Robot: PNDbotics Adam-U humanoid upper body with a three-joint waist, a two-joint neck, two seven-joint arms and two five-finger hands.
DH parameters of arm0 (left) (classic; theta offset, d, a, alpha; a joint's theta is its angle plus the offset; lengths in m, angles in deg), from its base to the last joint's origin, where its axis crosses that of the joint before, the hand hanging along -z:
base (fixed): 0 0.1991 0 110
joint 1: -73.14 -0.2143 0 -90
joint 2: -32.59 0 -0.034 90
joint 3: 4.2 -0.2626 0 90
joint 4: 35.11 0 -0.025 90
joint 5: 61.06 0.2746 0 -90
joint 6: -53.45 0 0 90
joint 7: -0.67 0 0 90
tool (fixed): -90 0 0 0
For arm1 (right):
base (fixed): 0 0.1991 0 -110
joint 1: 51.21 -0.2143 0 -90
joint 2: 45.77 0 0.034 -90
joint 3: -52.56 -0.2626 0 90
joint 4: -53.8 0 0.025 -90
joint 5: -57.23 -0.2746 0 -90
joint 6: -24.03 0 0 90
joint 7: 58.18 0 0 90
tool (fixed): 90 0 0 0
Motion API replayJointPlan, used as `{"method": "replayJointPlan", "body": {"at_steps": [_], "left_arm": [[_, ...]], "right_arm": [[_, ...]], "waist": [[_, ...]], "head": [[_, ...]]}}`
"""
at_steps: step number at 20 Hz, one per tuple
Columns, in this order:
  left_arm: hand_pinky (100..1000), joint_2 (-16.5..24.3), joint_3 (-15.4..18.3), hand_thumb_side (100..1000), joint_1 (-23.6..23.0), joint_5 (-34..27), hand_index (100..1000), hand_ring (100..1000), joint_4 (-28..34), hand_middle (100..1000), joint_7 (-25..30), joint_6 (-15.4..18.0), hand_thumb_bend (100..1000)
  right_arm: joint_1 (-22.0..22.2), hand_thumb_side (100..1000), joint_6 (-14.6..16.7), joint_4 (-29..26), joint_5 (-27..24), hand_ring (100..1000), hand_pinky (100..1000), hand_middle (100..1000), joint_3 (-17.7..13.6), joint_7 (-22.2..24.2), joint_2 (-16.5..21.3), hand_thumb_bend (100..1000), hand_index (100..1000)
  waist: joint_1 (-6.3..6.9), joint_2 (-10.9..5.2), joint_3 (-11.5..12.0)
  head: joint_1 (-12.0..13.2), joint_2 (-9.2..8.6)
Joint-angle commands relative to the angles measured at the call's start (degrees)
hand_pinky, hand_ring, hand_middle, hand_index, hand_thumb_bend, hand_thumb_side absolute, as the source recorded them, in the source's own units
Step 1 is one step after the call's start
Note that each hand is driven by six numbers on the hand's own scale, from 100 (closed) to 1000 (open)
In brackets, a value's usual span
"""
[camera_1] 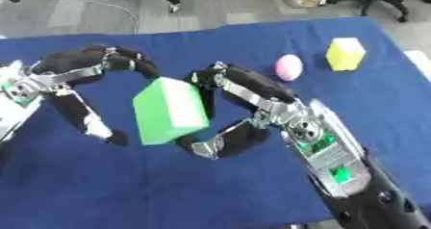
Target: Pick up the objects with one hand, pass them to the other hand, and then place them into the box on the other side of the table.
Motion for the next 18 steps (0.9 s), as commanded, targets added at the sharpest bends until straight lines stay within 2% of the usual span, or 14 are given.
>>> {"method": "replayJointPlan", "body": {"at_steps": [1, 4, 5, 7, 9, 12, 13, 14, 16, 18], "left_arm": [[824, 1.81, 2.00, 344, 0.43, -4.35, 850, 753, 0.77, 793, 6.72, 0.75, 523], [825, 1.96, 3.19, 296, -0.04, -8.45, 844, 758, 0.60, 803, 14.28, -0.05, 480], [830, 2.18, 3.40, 282, -0.16, -8.93, 846, 762, 0.56, 805, 16.03, -0.48, 491], [835, 2.68, 3.50, 265, -0.49, -8.08, 851, 765, 0.90, 806, 17.32, -0.55, 499], [842, 3.14, 3.49, 203, -0.79, -6.23, 856, 770, 1.29, 807, 17.62, 0.13, 505], [838, 3.28, 3.80, 221, -1.28, -4.39, 847, 767, 1.26, 807, 17.71, 1.77, 500], [833, 3.16, 4.30, 206, -1.53, -5.02, 843, 762, 0.80, 803, 17.72, 1.90, 458], [834, 3.09, 5.34, 235, -1.62, -5.83, 846, 759, 0.28, 797, 17.72, 1.50, 448], [832, 2.91, 9.55, 346, -1.32, -6.50, 848, 750, 0.15, 786, 16.83, -0.31, 516], [834, 2.68, 11.21, 434, -0.98, -6.00, 858, 748, 1.12, 780, 11.04, -1.65, 604]], "right_arm": [[-0.86, 244, -0.03, -1.22, 0.27, 400, 669, 356, -0.33, -0.05, 0.52, 332, 519], [-0.86, 240, -0.02, -1.22, 0.26, 400, 669, 356, -0.35, -0.06, 0.50, 330, 519], [-0.83, 239, -0.06, -1.22, 0.21, 401, 669, 357, -0.33, -0.04, 0.52, 330, 519], [-0.80, 239, -0.10, -1.22, 0.19, 401, 669, 357, -0.33, 0.00, 0.53, 330, 519], [-0.67, 239, 0.05, -1.22, 0.07, 401, 668, 357, -0.36, -0.10, 0.72, 330, 519], [-0.22, 238, 0.54, -1.22, -0.24, 401, 668, 356, -0.42, -0.38, 1.12, 330, 519], [-0.07, 238, 0.68, -1.22, -0.33, 402, 668, 357, -0.41, -0.46, 1.22, 331, 520], [0.08, 238, 0.80, -1.22, -0.35, 401, 668, 357, -0.42, -0.52, 1.32, 332, 519], [0.31, 239, 0.92, -1.22, -0.35, 402, 668, 357, -0.54, -0.73, 1.45, 331, 519], [0.36, 240, 1.00, -1.22, -0.35, 402, 668, 357, -0.53, -0.85, 1.50, 331, 520]], "waist": [[0.80, -0.59, -0.05], [0.76, -0.60, -0.07], [0.74, -0.60, -0.08], [0.73, -0.60, -0.10], [0.73, -0.59, -0.10], [0.65, -0.54, -0.12], [0.57, -0.53, -0.10], [0.51, -0.55, -0.04], [0.42, -0.59, 0.23], [0.40, -0.60, 0.36]], "head": [[-0.21, -0.14], [-0.32, -0.14], [-0.35, -0.14], [-0.41, -0.14], [-0.46, -0.14], [-0.49, -0.14], [-0.56, -0.14], [-0.67, -0.14], [-0.95, -0.14], [-1.05, -0.14]]}}
